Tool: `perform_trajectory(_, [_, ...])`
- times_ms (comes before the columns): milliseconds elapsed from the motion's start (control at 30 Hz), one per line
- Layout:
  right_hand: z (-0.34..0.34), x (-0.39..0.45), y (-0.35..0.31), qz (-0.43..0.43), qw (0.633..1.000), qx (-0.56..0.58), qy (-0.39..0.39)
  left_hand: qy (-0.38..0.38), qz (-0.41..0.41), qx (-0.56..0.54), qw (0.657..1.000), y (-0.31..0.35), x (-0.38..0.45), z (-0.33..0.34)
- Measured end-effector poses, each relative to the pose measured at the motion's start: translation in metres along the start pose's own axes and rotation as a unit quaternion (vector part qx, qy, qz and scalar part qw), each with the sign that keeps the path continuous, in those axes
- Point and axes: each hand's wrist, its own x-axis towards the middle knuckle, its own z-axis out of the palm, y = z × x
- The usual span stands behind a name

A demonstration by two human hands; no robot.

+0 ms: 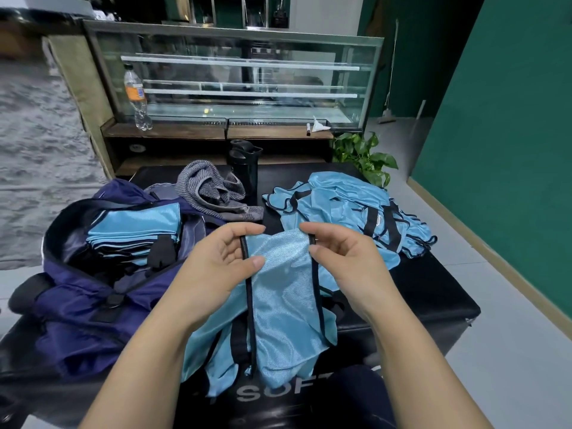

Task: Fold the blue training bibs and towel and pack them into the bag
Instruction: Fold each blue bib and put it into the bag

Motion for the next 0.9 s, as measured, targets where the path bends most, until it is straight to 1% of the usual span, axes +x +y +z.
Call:
perform_trajectory(200, [0.002,-0.001,0.001,0.018,1.000,-0.024,-0.002,0.016,0.016,0.029,0.999,-0.001,0.000,0.003])
perform_trajectory(333, [0.005,-0.001,0.004,0.019,1.000,0.001,0.016,0.026,0.025,0.054,0.998,-0.001,-0.001,0.005])
perform_trajectory(500, [0.006,-0.001,0.004,0.006,0.999,-0.020,0.043,0.044,0.037,0.130,0.990,-0.004,0.000,0.001])
perform_trajectory(600, [0.007,-0.001,0.005,-0.002,0.999,-0.029,0.044,0.059,0.052,0.225,0.971,-0.006,0.001,0.000])
perform_trajectory(667, [0.008,-0.001,0.007,-0.011,0.998,-0.053,0.041,0.067,0.076,0.285,0.953,-0.006,0.000,0.000])
perform_trajectory(733, [0.009,-0.001,0.007,-0.021,0.994,-0.100,0.042,0.068,0.093,0.319,0.941,-0.005,0.000,0.001])
perform_trajectory(833, [0.008,-0.001,0.010,-0.053,0.981,-0.183,0.034,0.079,0.115,0.330,0.934,-0.009,0.002,0.000])
perform_trajectory(900, [0.008,-0.001,0.012,-0.046,0.980,-0.192,0.025,0.085,0.112,0.313,0.939,-0.011,0.003,0.001])
